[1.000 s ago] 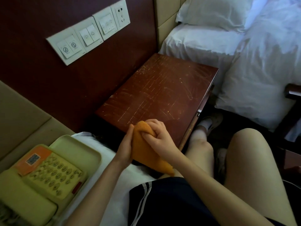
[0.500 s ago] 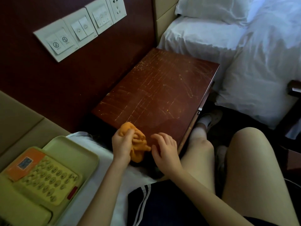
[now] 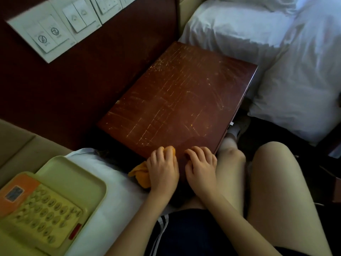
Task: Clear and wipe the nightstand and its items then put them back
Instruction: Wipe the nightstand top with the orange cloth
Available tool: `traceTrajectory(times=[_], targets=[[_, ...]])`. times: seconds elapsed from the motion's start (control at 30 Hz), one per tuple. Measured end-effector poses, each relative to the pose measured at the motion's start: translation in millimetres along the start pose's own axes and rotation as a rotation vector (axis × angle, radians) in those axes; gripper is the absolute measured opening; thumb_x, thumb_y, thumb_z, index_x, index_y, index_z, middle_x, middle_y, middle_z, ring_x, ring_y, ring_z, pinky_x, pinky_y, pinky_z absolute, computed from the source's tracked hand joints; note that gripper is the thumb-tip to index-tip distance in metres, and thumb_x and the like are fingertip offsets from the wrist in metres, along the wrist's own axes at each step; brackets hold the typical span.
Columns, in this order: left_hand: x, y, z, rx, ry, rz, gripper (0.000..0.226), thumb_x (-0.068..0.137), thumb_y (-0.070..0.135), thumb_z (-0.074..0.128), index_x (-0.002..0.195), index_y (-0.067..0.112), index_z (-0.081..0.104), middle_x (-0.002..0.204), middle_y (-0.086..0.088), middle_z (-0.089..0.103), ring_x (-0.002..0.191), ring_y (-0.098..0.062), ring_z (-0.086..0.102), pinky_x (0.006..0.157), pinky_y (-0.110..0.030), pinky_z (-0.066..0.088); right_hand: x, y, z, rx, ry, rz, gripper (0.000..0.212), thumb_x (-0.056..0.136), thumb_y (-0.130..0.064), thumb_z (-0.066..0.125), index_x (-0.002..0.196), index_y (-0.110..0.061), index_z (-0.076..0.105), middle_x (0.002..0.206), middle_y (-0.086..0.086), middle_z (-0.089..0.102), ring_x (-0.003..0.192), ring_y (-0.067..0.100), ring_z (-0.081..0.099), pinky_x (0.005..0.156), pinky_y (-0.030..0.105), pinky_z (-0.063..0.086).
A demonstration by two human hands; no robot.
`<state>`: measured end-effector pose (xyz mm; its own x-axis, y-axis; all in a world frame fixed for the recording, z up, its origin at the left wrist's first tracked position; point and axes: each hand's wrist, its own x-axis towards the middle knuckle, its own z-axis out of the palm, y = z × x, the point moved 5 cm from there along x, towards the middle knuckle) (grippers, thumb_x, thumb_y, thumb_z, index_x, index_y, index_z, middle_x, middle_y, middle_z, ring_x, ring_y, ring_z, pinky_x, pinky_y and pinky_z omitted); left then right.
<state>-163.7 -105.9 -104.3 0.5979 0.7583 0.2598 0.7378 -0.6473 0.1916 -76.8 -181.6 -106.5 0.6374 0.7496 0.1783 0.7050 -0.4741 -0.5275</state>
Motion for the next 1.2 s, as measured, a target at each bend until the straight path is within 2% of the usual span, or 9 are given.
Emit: traceTrajectory(times=[0.17, 0.37, 0.57, 0.77, 0.8, 0.87, 0.93, 1.07, 1.2], targets=[[0, -8, 0, -0.061, 0.026, 0.017, 0.03, 0.077, 0.017, 0.073, 0.106, 0.01, 0.067, 0.101, -0.01, 0.066, 0.085, -0.026, 0.062, 0.068, -0.034, 0.051, 10, 1, 5, -0.013, -0.023, -0.019, 0.036, 0.07, -0.01, 0.057, 0.104, -0.008, 0.069, 0.111, 0.011, 0.065, 0.108, 0.039, 0.057, 0.09, 0.05, 0.042], [14, 0, 2, -0.15, 0.008, -0.179, 0.023, 0.079, 0.01, 0.069, 0.102, 0.009, 0.068, 0.101, -0.007, 0.068, 0.082, -0.027, 0.061, 0.065, -0.035, 0.05, 2, 1, 10, -0.022, -0.06, -0.102, 0.037, 0.07, -0.011, 0.058, 0.106, -0.008, 0.068, 0.115, 0.01, 0.065, 0.109, 0.036, 0.058, 0.089, 0.05, 0.044], [-6, 10, 7, -0.117, -0.061, -0.011, 0.026, 0.086, 0.016, 0.062, 0.111, 0.013, 0.066, 0.107, -0.002, 0.067, 0.089, -0.024, 0.06, 0.073, -0.036, 0.052, -5, 15, 6, -0.016, -0.09, -0.115, 0.045, 0.07, -0.006, 0.074, 0.114, -0.003, 0.064, 0.123, 0.016, 0.06, 0.116, 0.037, 0.054, 0.094, 0.052, 0.041], [8, -1, 8, -0.097, -0.024, -0.28, 0.028, 0.092, 0.017, 0.051, 0.118, 0.014, 0.06, 0.117, -0.002, 0.062, 0.1, -0.022, 0.053, 0.083, -0.031, 0.045, -8, 16, 4, -0.083, -0.21, -0.299, 0.048, 0.073, -0.016, 0.074, 0.119, -0.005, 0.062, 0.128, 0.013, 0.057, 0.12, 0.031, 0.053, 0.099, 0.051, 0.038], [12, 3, 9, -0.097, -0.019, -0.305, 0.028, 0.092, 0.017, 0.051, 0.118, 0.014, 0.06, 0.117, -0.002, 0.062, 0.101, -0.021, 0.053, 0.083, -0.031, 0.044, -8, 17, 6, -0.094, -0.251, -0.33, 0.049, 0.078, -0.019, 0.07, 0.124, -0.006, 0.058, 0.133, 0.012, 0.053, 0.125, 0.03, 0.048, 0.103, 0.05, 0.034], [16, 11, 11, -0.086, -0.034, -0.304, 0.028, 0.092, 0.017, 0.051, 0.118, 0.014, 0.061, 0.118, -0.001, 0.062, 0.103, -0.021, 0.053, 0.083, -0.03, 0.044, -7, 21, 9, -0.084, -0.317, -0.389, 0.049, 0.092, -0.024, 0.052, 0.138, -0.009, 0.043, 0.146, 0.009, 0.037, 0.137, 0.027, 0.031, 0.113, 0.044, 0.015], [12, 18, 13, -0.094, -0.069, -0.226, 0.028, 0.092, 0.017, 0.052, 0.119, 0.015, 0.061, 0.119, 0.0, 0.062, 0.104, -0.021, 0.053, 0.085, -0.03, 0.044, -4, 27, 9, -0.072, -0.344, -0.423, 0.051, 0.096, -0.028, 0.04, 0.144, -0.012, 0.031, 0.152, 0.006, 0.025, 0.142, 0.024, 0.019, 0.114, 0.039, 0.002], [-6, 16, 11, -0.11, -0.121, -0.006, 0.026, 0.087, 0.011, 0.059, 0.113, 0.013, 0.066, 0.109, -0.001, 0.065, 0.096, -0.022, 0.057, 0.08, -0.03, 0.046, 2, 40, 3, -0.108, -0.376, -0.445, 0.055, 0.098, -0.033, 0.034, 0.148, -0.015, 0.018, 0.156, 0.003, 0.014, 0.144, 0.021, 0.009, 0.114, 0.037, -0.005], [-9, -13, 1, -0.109, -0.092, -0.156, 0.023, 0.088, 0.012, 0.058, 0.11, 0.012, 0.066, 0.11, -0.002, 0.065, 0.095, -0.025, 0.056, 0.081, -0.026, 0.039, 10, 46, 0, -0.133, -0.398, -0.469, 0.058, 0.098, -0.035, 0.03, 0.149, -0.018, 0.01, 0.157, 0.001, 0.007, 0.144, 0.018, 0.002, 0.113, 0.036, -0.008]])
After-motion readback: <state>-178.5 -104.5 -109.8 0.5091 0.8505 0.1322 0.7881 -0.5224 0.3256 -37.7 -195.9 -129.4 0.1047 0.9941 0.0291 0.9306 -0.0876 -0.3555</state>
